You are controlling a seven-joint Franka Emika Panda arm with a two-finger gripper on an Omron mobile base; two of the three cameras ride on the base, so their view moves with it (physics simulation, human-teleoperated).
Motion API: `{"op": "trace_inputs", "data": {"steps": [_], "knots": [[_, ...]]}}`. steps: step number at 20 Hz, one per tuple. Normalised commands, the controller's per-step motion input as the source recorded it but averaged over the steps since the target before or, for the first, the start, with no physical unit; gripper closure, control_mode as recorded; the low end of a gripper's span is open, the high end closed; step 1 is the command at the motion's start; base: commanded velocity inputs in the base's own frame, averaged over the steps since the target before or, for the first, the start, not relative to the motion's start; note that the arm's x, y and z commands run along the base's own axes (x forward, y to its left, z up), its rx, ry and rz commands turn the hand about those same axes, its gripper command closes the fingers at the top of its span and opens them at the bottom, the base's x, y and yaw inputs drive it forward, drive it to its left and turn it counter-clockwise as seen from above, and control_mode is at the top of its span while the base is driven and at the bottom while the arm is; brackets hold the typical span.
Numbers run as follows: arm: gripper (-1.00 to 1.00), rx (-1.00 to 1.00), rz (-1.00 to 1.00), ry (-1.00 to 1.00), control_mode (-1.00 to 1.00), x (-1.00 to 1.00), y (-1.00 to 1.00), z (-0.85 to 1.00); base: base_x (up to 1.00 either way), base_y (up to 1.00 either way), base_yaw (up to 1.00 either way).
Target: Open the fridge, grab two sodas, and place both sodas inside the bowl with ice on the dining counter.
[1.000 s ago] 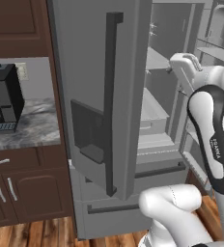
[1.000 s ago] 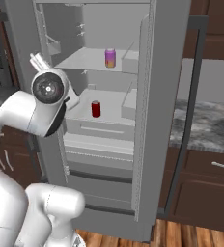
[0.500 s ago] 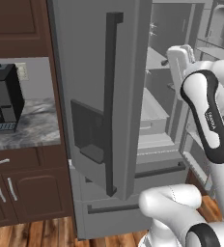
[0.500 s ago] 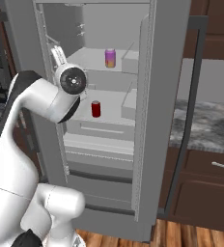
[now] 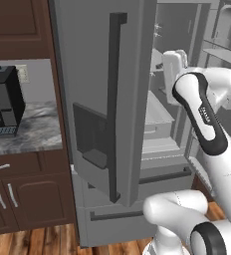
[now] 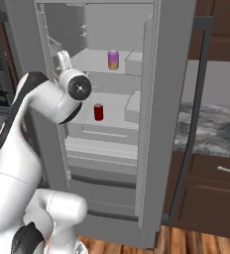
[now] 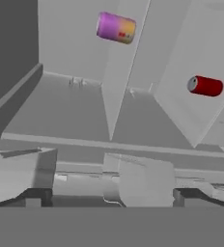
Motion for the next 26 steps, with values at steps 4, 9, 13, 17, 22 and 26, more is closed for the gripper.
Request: {"op": "trace_inputs", "data": {"steps": [4,9,13,17,22,26], "knots": [[-1.0,0.05,0.04,0.05,-1.0,0.23,0.58,-0.06,0.0,0.0,0.0],[-1.0,0.01,0.19,0.04,-1.0,0.03,0.43,0.0,0.0,0.0,0.0],[-1.0,0.0,0.28,0.0,-1.0,-0.47,0.32,0.0,0.0,0.0,0.0],[-1.0,0.0,0.24,0.0,-1.0,-0.47,0.57,-0.05,0.0,0.0,0.0],[-1.0,0.0,0.16,0.03,-1.0,-0.18,0.98,-0.13,0.0,0.0,0.0],[-1.0,0.0,0.18,0.01,-1.0,-0.32,0.99,-0.03,0.0,0.0,0.0]]}}
